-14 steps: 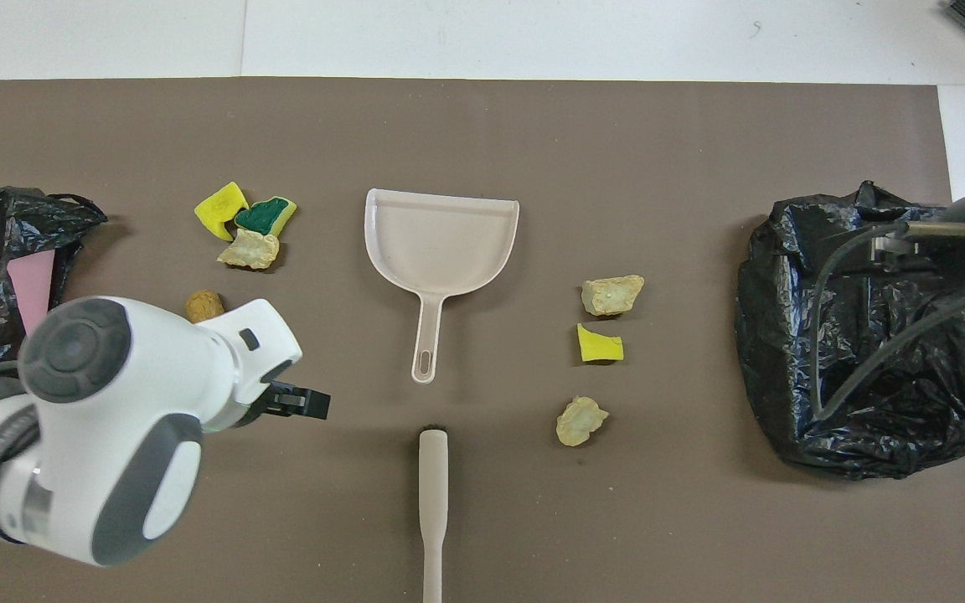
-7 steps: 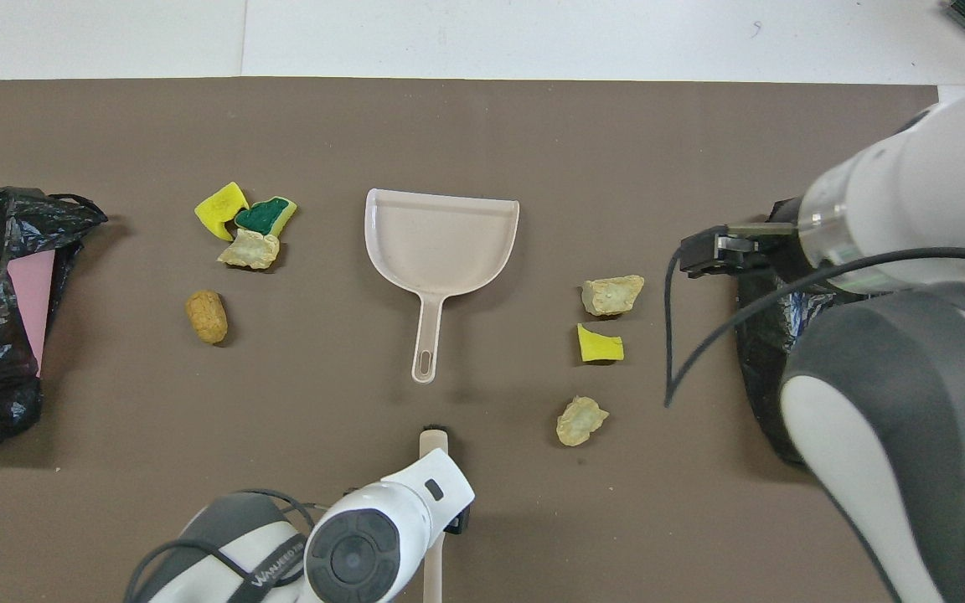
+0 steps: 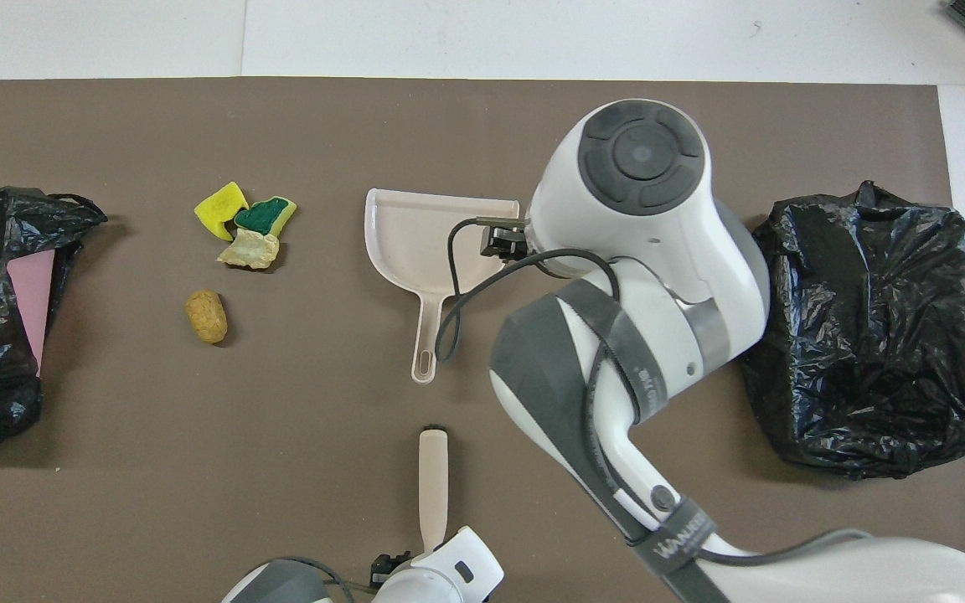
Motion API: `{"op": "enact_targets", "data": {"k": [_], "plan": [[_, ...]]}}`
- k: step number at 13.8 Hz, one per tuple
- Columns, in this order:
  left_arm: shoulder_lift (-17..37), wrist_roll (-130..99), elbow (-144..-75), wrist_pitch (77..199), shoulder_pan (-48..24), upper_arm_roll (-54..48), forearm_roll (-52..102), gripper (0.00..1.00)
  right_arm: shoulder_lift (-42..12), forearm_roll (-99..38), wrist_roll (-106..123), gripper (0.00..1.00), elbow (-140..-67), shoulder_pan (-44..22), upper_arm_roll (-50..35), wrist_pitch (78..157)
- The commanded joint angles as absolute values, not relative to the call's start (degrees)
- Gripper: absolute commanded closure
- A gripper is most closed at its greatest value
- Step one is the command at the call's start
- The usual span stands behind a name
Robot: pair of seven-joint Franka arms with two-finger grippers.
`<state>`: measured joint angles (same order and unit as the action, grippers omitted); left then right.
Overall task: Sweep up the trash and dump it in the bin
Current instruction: 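Grasp the brush with the left gripper while the right gripper grasps the dustpan, then carry the brush toward the sponges while the right gripper positions the dustpan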
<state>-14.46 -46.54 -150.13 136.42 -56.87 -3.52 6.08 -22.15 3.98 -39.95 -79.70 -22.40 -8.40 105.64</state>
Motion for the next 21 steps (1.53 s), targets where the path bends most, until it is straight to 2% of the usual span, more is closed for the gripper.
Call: {"op": "enact_targets", "data": {"k": [1,2,5,7,12,16,18,21], "plan": [[-17.31,-47.81,-152.67,136.58,-58.27,-2.20,6.33,0.90,-26.79,5.10,-43.23,0.00,-75.41,-24.95,-8.26,107.39],[-17.05,-47.81,-152.67,136.67,-57.75,-2.11,6.33,1.00,-28.29,5.18,-44.11,0.00,-75.41,-26.35,-8.00,108.71],[-16.79,-47.46,-152.49,135.53,-55.39,-1.85,6.33,1.00,-30.93,5.89,-46.14,0.00,-76.02,-29.78,-8.17,110.56],[-17.31,-46.85,-152.14,132.38,-51.43,-1.85,6.33,1.00,-33.12,6.24,-48.59,0.00,-76.20,-31.72,-8.35,112.58],[-21.09,-44.83,-152.05,125.34,-39.49,-1.67,5.54,1.00,-34.54,5.54,-48.25,0.00,-78.84,-32.08,-8.44,117.50],[-22.49,-36.42,-150.83,122.54,-29.21,-1.58,5.19,1.00,-33.93,5.80,-47.90,0.00,-81.99,-31.90,-8.44,117.69],[-22.59,-33.58,-146.71,115.17,-25.85,-1.58,3.62,1.00,-33.05,5.19,-47.55,0.00,-83.84,-31.90,-8.61,118.73],[-22.33,-31.65,-143.80,114.43,-21.55,-1.58,2.37,1.00,-32.34,5.27,-47.64,0.00,-85.17,-32.34,-8.70,119.27]]}}
